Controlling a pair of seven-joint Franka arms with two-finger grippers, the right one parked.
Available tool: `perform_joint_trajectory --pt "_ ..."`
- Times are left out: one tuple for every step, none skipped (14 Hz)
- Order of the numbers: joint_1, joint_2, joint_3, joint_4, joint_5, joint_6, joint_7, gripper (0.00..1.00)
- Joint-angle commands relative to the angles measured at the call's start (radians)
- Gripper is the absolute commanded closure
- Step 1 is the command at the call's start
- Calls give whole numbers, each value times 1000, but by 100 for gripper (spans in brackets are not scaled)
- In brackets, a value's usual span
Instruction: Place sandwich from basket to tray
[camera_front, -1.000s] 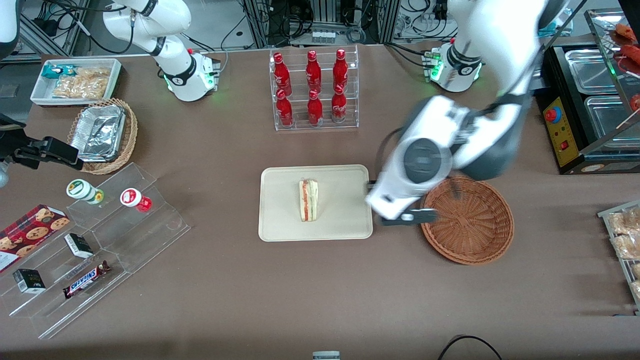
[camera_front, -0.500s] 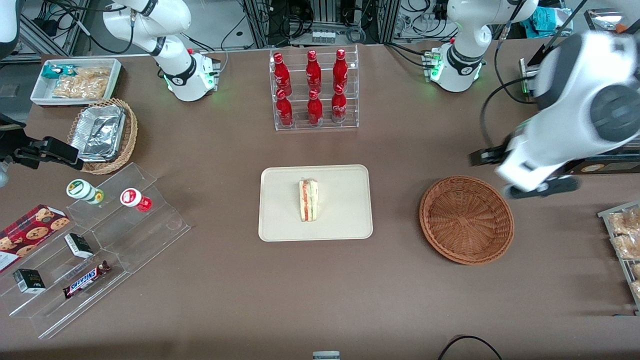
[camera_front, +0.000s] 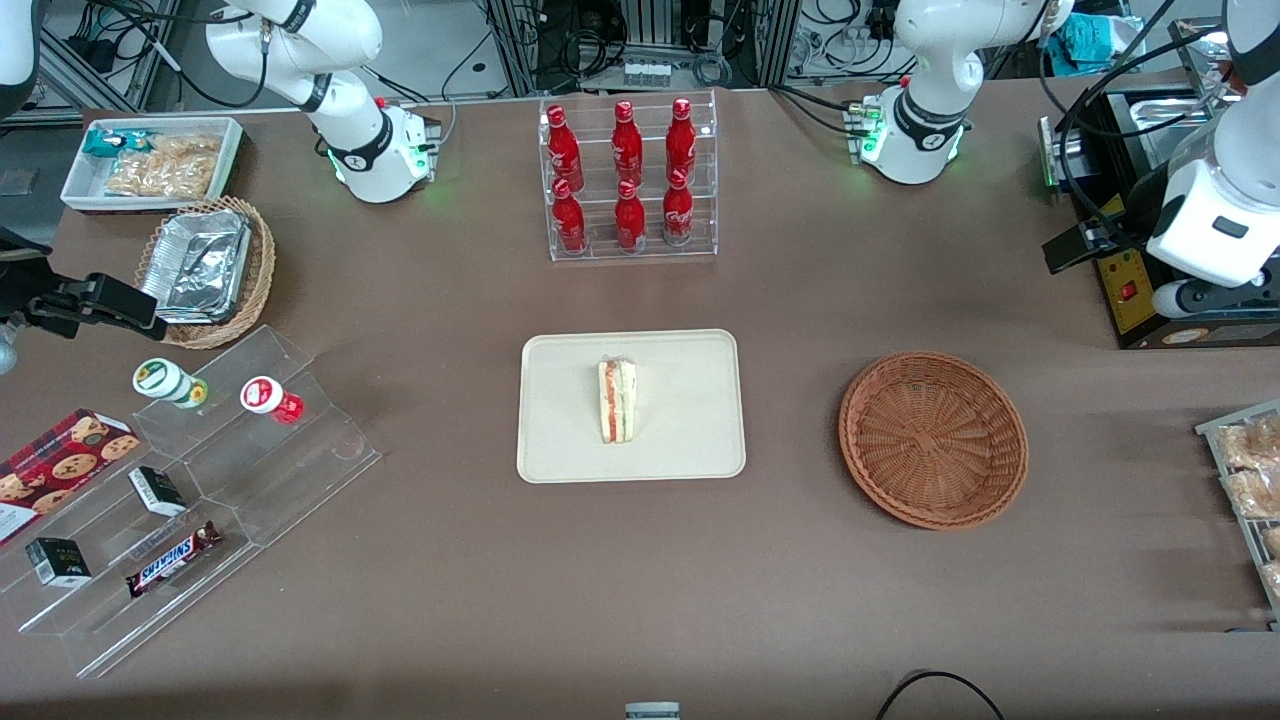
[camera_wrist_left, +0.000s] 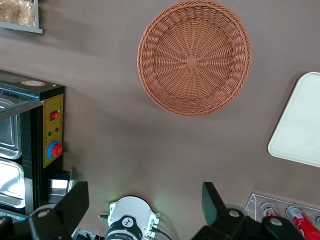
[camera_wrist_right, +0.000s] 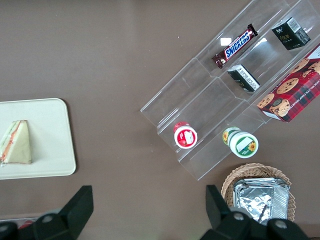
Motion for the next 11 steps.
perform_joint_trajectory --pt "-86 -22 99 -26 -5 -11 2 0" --pt "-111 -28 133 -26 -8 -15 2 0" --pt "-110 -30 134 -26 -10 -14 1 0" --pt "-110 -31 132 -26 -11 -15 1 0" --pt "-110 -31 132 -26 -11 -15 -1 0" --pt "-110 -31 132 -28 -11 -15 -1 0" --pt "-113 -28 132 -29 -10 -15 -1 0" --pt "-114 -25 131 -31 -10 -15 1 0" --pt "-116 -24 131 -32 -8 -15 1 0" --pt "-117 -24 129 -32 -8 -11 1 0" --pt "-119 -20 129 -29 -10 -11 -1 0"
